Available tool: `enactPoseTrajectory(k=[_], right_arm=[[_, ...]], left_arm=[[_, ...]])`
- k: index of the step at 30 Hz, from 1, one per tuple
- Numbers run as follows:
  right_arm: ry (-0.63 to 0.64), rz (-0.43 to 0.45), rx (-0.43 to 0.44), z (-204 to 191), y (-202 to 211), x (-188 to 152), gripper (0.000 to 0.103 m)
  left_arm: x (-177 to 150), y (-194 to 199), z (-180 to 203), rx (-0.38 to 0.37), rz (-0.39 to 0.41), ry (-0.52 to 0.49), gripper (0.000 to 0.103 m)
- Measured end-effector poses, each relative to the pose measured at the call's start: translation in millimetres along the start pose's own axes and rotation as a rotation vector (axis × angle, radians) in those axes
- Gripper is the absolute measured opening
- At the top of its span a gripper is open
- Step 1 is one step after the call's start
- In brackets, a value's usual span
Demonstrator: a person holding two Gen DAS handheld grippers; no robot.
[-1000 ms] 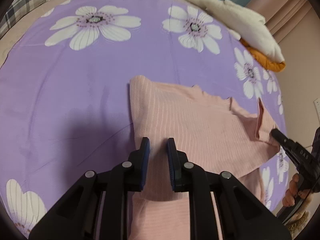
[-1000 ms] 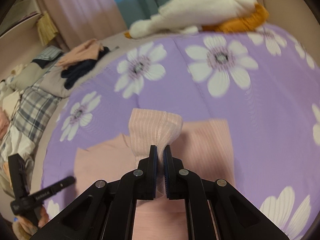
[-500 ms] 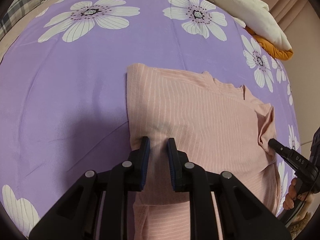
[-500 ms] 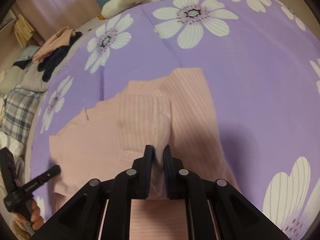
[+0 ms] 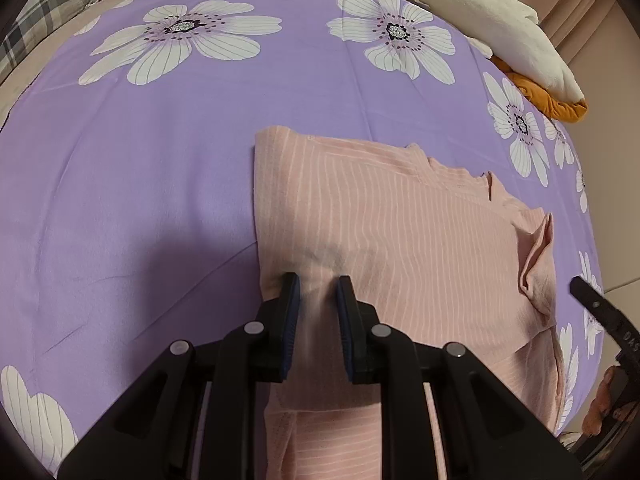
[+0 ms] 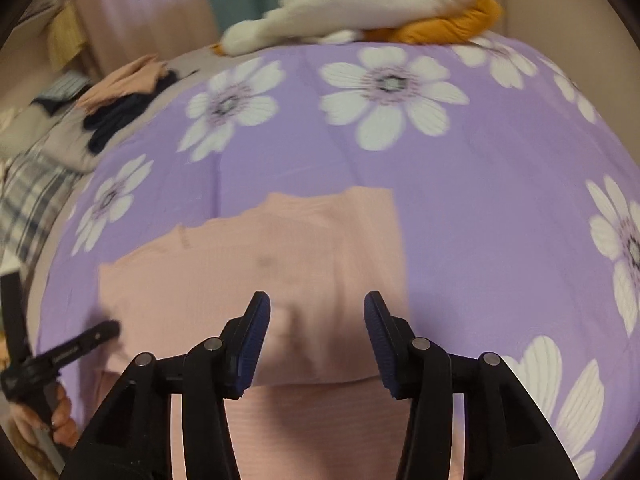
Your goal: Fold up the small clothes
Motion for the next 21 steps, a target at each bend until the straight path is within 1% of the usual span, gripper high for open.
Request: enactPoseTrajectory(k=[1, 5, 8, 13, 14, 15, 16, 18, 21], right_arm=[[-0.004, -0.017, -0.017, -3, -6, -3, 0.049], [0.023, -0.068, -0.006, -22, -26, -13, 0.049], [0.046, -0.101, -0.023, -29, -40, -20, 0.049], [0.095, -0.106, -0.080, -33, -50, -23, 0.049], [0.098, -0.104, -0.087, -33, -51, -23, 0.047], [0.100, -0.100, -0.094, -32, -52, -23, 0.041], [0.105, -0.096, -0.115, -29, -52, -22, 0.030], [0.105, -0.091, -0.112, -28, -53, -21, 0.025], [0.094, -0.091, -0.085, -27, -50, -19, 0.010]], left_arm=[[0, 0, 0, 0.002, 0.001, 0.001, 0.018], [0, 0, 0, 0.000, 0.003, 0.004, 0.018], [0, 0, -1, 0.000, 0.003, 0.001, 0.018], [0, 0, -1, -0.002, 0.005, 0.003, 0.018], [1, 0, -1, -0.001, 0.005, 0.003, 0.018], [1, 0, -1, -0.001, 0.006, 0.003, 0.018], [1, 0, -1, 0.000, 0.006, 0.004, 0.018], [0, 0, 0, 0.002, 0.007, 0.004, 0.018], [1, 0, 0, 0.002, 0.007, 0.003, 0.018]])
Point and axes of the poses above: each gripper's, at about its wrist camera, not at the fingertips, and y roughly against the way its jaws point, z to its right, x to its top, the point moved 10 cm from there along -y, roughly the way its jaws point, and after that the axes turned 4 degrees about z, right-handed, at the moved point
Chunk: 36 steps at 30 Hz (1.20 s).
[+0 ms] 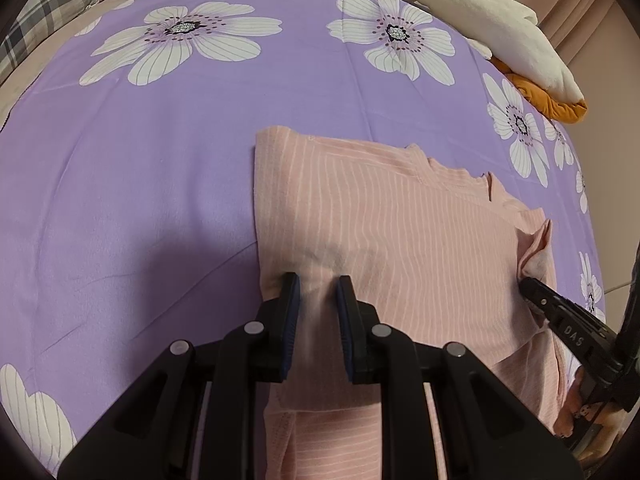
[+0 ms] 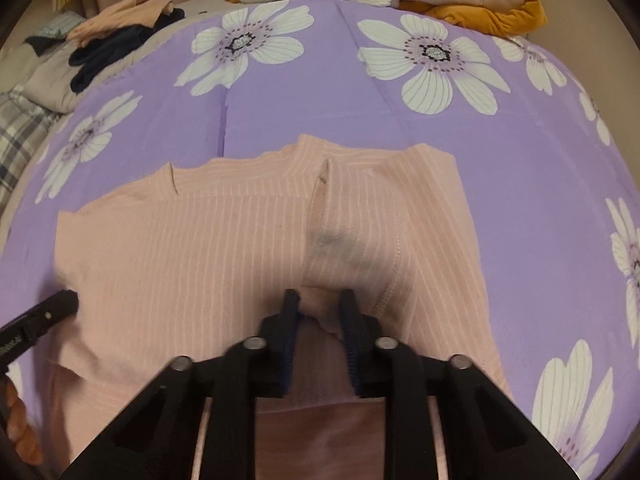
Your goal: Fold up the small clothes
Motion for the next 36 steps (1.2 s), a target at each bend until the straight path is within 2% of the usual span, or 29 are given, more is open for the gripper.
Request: enactPoseTrajectory(k=[7, 14, 17, 21, 36], right_arm=[[-0.059, 0.072, 0.040, 16, 30, 20, 0.009], [-0.153, 0.119, 0.042, 56, 49, 34, 0.009], [-0.197, 0.107, 0.048, 72, 46, 30, 0.009], [-0.226, 0.082, 0.032, 88, 39, 22, 0.009], [-0.299, -0.033, -0.001, 119, 4, -17, 0.009]], left_arm=[[0, 0, 0, -0.008, -0.004, 0.005, 0.018], [0, 1, -3, -0.018, -0.007, 0.020, 0.019], [1, 1, -13, -0.052, -0.012, 0.085, 0.011], [1, 3, -19, -0.121, -0.031, 0.159, 0.011], [-1, 7, -18, -0.068, -0.010, 0.109, 0.011]])
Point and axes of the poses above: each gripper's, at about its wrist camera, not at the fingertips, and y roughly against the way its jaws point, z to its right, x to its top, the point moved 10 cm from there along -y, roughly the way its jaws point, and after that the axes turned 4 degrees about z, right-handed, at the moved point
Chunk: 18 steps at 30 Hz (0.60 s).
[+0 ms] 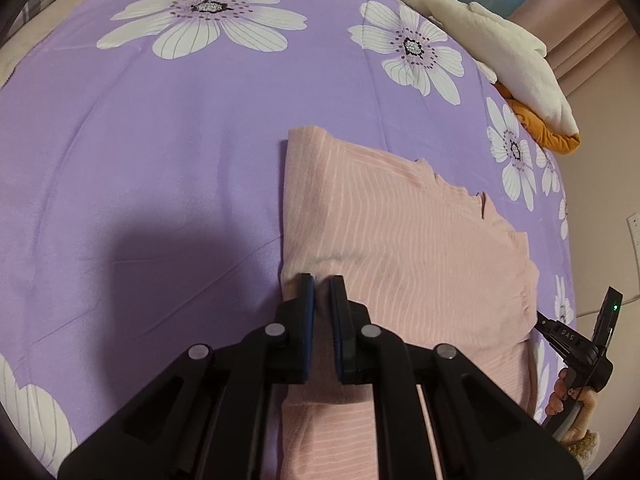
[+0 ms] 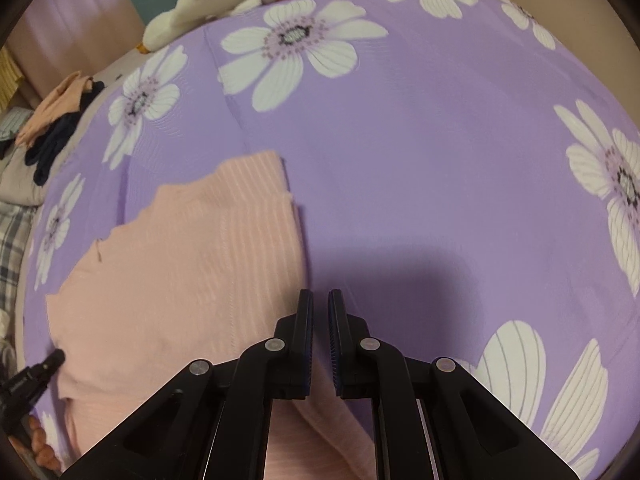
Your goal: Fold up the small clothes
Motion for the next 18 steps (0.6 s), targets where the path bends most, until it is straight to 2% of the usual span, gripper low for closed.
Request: enactPoseTrajectory(k=[2, 4, 5, 6, 8, 12, 16, 18], right_arm=[[0.004, -0.003, -0.006, 0, -2, -3, 0.009], [0.006, 0.004, -0.012, 0, 1, -2, 0.009], [0.009, 0.011, -0.017, 0, 4, 0, 0.009], [0.014, 0.020, -0.024, 0, 8, 2, 0.009], [0.028, 0.053, -0.036, -2, 21, 7, 0.009], [0.051, 0.125, -0.002, -15, 49, 17, 0.009], [0.089, 0.160, 0.039, -35, 62, 20, 0.009], [0.095, 0.155, 0.058, -43, 61, 18, 0.010]], left_arm=[[-2, 3, -4, 0.040, 0.006, -0.009, 0.011], [-3, 9, -9, 0.080, 0.007, 0.000, 0.019], [-4, 12, -9, 0.067, 0.005, 0.012, 0.018], [-5, 18, -6, 0.039, 0.007, 0.019, 0.013], [-4, 29, -2, 0.025, 0.024, 0.013, 0.012], [-5, 45, 13, -0.010, 0.047, -0.006, 0.015], [-13, 44, 32, -0.026, 0.044, -0.063, 0.016], [-22, 36, 38, -0.025, 0.018, -0.098, 0.016]])
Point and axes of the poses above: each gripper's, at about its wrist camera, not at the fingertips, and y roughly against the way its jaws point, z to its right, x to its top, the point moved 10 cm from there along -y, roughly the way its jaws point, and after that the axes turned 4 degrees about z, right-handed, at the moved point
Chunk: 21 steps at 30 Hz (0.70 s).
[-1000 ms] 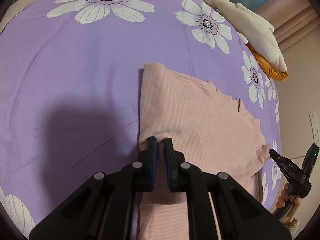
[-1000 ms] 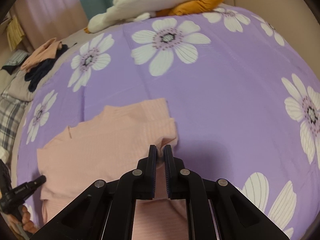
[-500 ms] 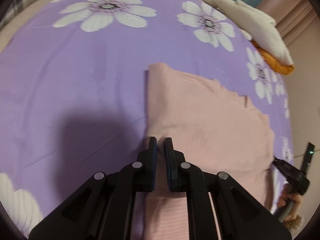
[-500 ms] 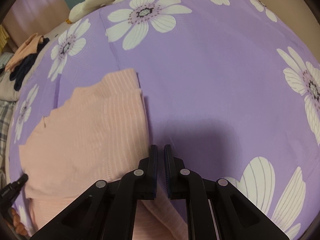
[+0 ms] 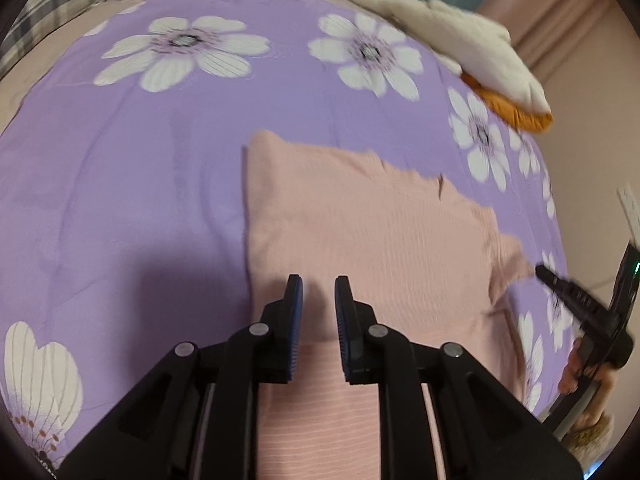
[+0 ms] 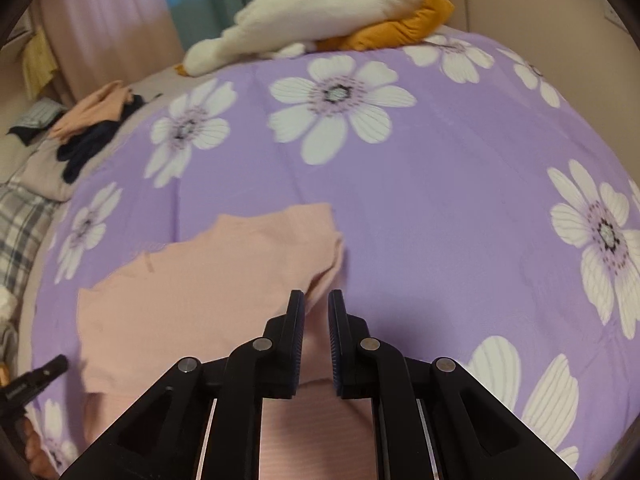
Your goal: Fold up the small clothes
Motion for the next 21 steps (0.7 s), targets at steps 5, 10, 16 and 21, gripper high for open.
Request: enactPoseTrajectory(k=[5, 10, 16, 21], right_arm=[[0.010, 0.003, -0.004, -7, 3, -1, 0.010], [0.003, 0.062, -0.009, -2, 25, 13, 0.013], [-0.004, 0.006, 0.059, -10, 6, 1, 0.039], [-0.002, -0.095, 0.048, -15, -27, -27, 0.039]], left_arm=[[-20, -24, 5, -0.004, -0.074, -0.010, 0.016], [-28, -35, 0, 0.010, -0.093, -0.001, 0.016], [-30, -36, -3, -0.019, -0.099, 0.031, 0.016], [-32, -36, -4, -0.043, -0.094, 0.042, 0.017]])
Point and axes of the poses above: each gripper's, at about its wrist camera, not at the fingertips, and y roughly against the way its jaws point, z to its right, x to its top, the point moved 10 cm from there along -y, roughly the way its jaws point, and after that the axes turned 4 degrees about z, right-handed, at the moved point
